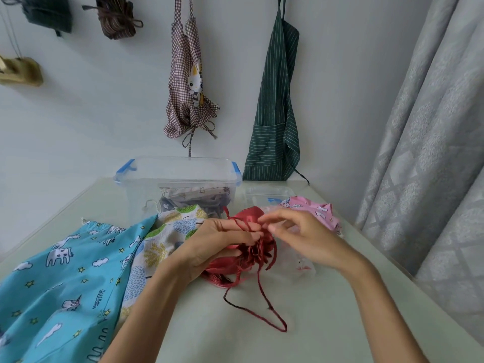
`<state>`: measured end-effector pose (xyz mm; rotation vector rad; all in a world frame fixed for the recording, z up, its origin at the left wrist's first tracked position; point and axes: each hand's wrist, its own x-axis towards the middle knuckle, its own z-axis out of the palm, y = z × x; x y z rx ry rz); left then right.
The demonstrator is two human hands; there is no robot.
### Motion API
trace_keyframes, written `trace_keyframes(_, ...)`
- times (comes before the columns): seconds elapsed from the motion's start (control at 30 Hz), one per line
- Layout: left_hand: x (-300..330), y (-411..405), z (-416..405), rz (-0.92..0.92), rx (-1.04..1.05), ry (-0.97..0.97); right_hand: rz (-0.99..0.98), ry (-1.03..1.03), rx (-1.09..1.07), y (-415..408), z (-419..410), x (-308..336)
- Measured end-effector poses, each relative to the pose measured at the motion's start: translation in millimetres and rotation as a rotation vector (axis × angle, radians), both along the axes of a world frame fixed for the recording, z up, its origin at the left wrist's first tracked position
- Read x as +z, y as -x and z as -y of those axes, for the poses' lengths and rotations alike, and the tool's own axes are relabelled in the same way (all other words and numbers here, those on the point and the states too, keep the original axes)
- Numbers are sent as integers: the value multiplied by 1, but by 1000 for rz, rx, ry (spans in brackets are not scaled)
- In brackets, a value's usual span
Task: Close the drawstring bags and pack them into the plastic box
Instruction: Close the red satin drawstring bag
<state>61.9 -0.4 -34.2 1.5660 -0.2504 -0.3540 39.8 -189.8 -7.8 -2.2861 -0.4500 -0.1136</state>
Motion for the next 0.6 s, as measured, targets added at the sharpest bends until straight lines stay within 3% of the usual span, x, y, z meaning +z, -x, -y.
trace_keyframes(0.17, 0, 1, 1, 73, -1, -9, -132, 9, 51, -6, -8, -15)
trace_keyframes(0.6, -13, -8, -1, 653, 333, -271, 191, -37, 37, -6, -19, -17)
